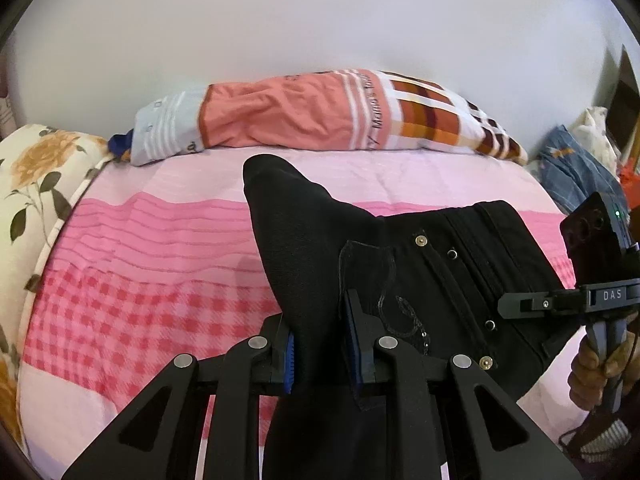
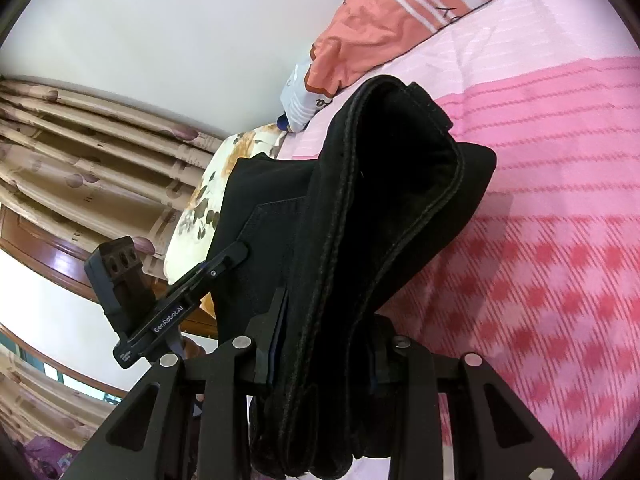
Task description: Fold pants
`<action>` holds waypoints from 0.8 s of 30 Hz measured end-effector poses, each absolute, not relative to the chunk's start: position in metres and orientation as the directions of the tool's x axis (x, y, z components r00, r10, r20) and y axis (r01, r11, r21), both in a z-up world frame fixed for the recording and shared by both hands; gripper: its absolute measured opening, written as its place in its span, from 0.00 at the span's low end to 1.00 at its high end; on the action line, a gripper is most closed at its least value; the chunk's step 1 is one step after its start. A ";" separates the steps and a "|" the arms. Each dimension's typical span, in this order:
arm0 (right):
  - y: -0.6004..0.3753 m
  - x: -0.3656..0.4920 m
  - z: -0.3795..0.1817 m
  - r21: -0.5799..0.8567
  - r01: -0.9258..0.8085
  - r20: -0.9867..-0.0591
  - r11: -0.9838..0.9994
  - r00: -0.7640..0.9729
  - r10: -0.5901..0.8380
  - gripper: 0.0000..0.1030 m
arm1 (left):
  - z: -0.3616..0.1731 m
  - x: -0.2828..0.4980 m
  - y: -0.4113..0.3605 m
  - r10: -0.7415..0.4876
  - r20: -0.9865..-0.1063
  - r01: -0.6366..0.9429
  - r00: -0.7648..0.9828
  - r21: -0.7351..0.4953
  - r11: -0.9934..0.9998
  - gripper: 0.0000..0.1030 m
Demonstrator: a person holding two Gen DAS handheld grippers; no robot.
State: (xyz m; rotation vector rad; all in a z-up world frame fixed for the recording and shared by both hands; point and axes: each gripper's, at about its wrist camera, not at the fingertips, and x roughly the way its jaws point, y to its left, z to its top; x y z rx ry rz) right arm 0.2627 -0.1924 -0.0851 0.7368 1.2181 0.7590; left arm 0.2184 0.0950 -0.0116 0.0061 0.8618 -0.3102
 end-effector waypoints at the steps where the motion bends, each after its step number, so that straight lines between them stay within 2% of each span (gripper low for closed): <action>1: -0.187 0.268 -0.086 0.826 -0.115 -0.531 0.552 0.172 0.830 0.29 | -0.012 0.223 0.100 -0.262 -0.746 0.263 0.612 -0.120 0.957 0.20; 24: -0.125 0.354 -0.116 0.817 -0.136 -0.540 0.560 0.161 0.826 0.29 | -0.038 0.319 0.160 -0.173 -0.744 0.180 0.645 -0.072 0.981 0.21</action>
